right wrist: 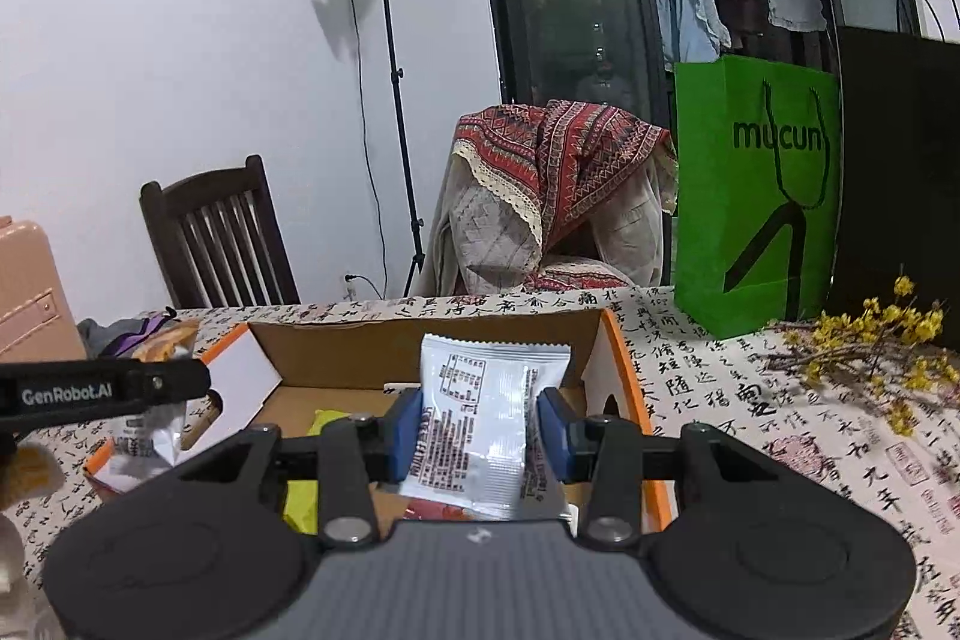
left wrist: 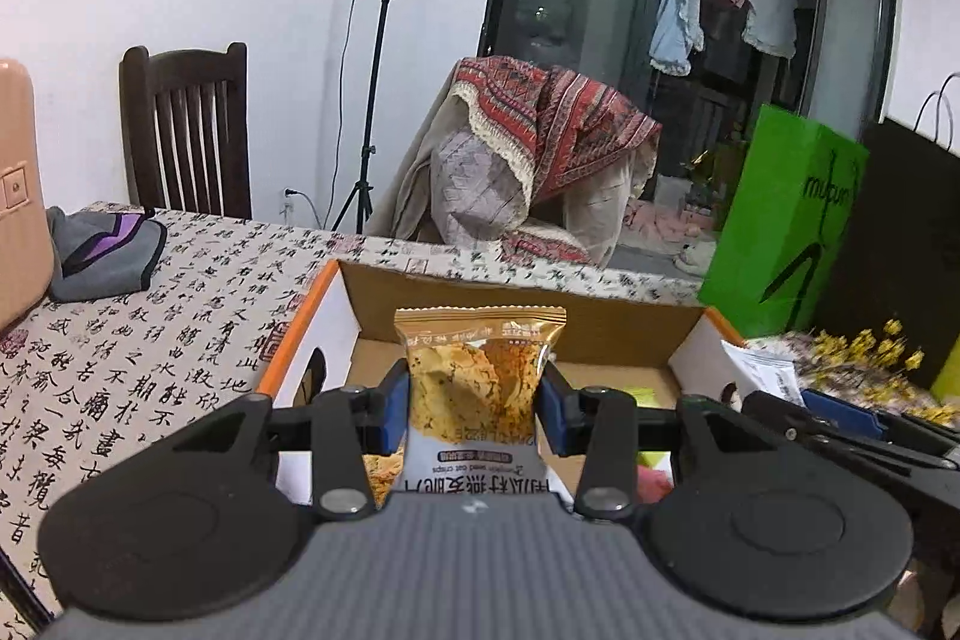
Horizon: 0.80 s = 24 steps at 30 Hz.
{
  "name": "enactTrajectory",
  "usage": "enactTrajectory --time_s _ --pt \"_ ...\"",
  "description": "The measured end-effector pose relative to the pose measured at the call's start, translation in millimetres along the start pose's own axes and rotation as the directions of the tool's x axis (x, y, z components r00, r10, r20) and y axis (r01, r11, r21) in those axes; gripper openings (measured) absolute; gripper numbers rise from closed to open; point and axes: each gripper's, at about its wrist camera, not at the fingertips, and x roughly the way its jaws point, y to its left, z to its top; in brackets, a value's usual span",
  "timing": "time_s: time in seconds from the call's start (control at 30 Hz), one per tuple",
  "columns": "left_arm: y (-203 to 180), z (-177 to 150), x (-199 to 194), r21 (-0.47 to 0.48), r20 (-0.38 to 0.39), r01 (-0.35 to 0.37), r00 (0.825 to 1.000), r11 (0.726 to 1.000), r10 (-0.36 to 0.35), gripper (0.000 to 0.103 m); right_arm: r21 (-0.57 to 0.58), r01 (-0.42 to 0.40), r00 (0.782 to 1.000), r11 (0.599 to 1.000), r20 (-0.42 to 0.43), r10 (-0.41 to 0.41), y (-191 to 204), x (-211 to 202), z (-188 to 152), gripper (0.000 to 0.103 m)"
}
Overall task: Organize snacks
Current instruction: 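Carry both pouches over the cardboard box opening, then lower both pouches into the box and open both grippers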
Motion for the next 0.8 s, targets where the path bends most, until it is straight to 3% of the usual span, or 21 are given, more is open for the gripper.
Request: enactTrajectory --time_s 0.23,0.27,0.3,0.33,0.37,0.4,0.43,0.47,0.8 --pt "4.8 -8.8 10.5 0.011 0.000 -0.017 1.000 1.000 0.017 0.047 -0.045 -0.011 1.000 0.999 -0.011 0.010 2.6 10.3 -14.0 0.042" --pt "5.4 -9.7 11.1 0.009 0.001 -0.016 1.000 1.000 0.016 0.058 -0.046 -0.010 1.000 0.999 -0.014 0.010 1.5 10.1 -14.8 0.045" --pt "6.4 -10.7 11.8 0.000 0.000 -0.019 1.000 1.000 0.019 0.079 -0.046 -0.004 1.000 0.999 -0.013 0.003 0.4 9.5 -14.9 0.045" --pt "7.2 -11.7 11.9 -0.006 0.003 -0.031 1.000 0.999 0.031 0.088 -0.046 -0.001 1.000 0.999 -0.010 0.000 -1.1 8.6 -14.9 0.049" --pt "7.9 -12.4 10.9 -0.010 0.012 -0.049 0.999 0.999 0.049 0.099 -0.039 -0.004 1.000 0.999 -0.008 0.004 -3.3 7.1 -14.2 0.062" --pt "8.7 -12.7 9.7 -0.014 0.022 -0.064 0.998 0.998 0.064 0.103 -0.020 -0.013 1.000 1.000 -0.006 0.013 -6.3 5.4 -13.4 0.072" --pt "9.9 -12.6 8.4 -0.024 0.028 -0.067 0.997 0.997 0.068 0.103 -0.005 -0.022 1.000 1.000 -0.003 0.022 -8.9 3.7 -12.2 0.090" --pt "11.9 -11.5 8.2 -0.035 0.026 -0.063 0.998 0.997 0.064 0.103 0.004 -0.030 1.000 1.000 0.002 0.030 -10.5 2.1 -11.6 0.098" --pt "14.1 -2.4 -3.9 -0.067 0.008 -0.054 0.998 0.996 0.055 0.103 0.016 0.002 1.000 1.000 -0.008 -0.002 -16.3 -8.7 -0.4 0.103"
